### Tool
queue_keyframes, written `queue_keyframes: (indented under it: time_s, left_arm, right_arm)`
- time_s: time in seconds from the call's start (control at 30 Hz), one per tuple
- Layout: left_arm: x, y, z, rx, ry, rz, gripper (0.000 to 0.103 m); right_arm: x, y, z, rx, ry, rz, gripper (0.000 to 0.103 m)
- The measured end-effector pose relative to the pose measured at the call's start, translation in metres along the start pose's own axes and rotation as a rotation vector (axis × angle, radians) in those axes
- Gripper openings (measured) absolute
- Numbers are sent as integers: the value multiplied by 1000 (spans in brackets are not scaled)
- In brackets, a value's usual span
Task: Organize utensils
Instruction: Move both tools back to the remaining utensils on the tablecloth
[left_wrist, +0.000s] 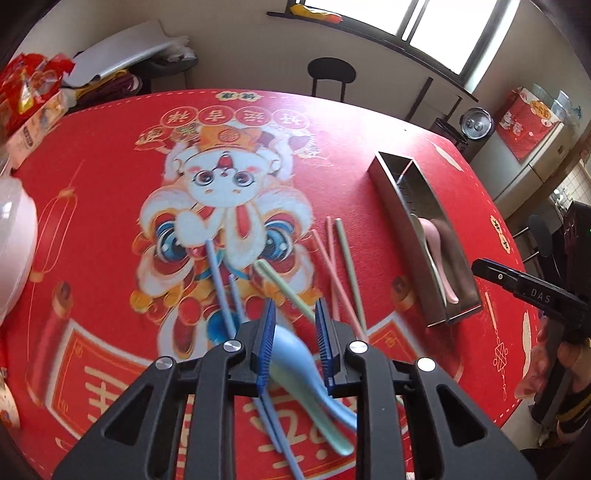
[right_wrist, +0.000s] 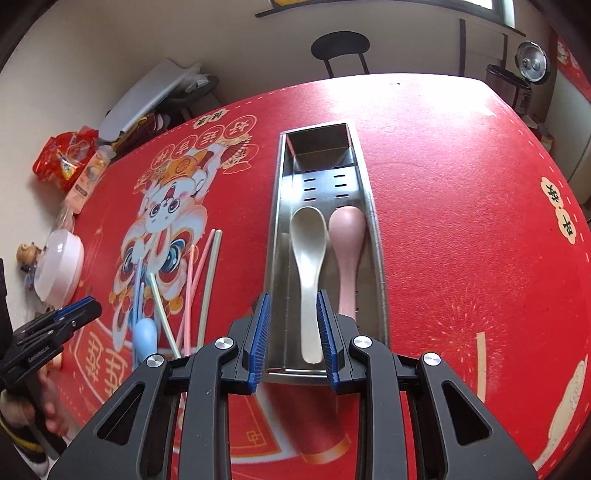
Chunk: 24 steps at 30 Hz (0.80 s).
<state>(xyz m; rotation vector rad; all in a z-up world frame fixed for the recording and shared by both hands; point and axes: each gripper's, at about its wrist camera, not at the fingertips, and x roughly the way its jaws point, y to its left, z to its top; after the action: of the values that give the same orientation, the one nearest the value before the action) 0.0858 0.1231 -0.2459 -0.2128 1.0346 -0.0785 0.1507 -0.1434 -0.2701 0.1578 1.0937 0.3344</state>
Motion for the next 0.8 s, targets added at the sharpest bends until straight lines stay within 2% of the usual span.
queue_keyframes:
  time_s: [0.2,0.37,0.8]
  left_arm:
    - [-6,38,-37,-108,17,36,22]
    - [4,43,-56,-107,57,56,22]
    - [8,49,-69,-125,59,29,22]
  right_arm:
    - [11,34,-7,-75,29,41,26]
    - [22,60,-11,-138,57,66,26]
    - [41,91,-22,-192,115,87,26]
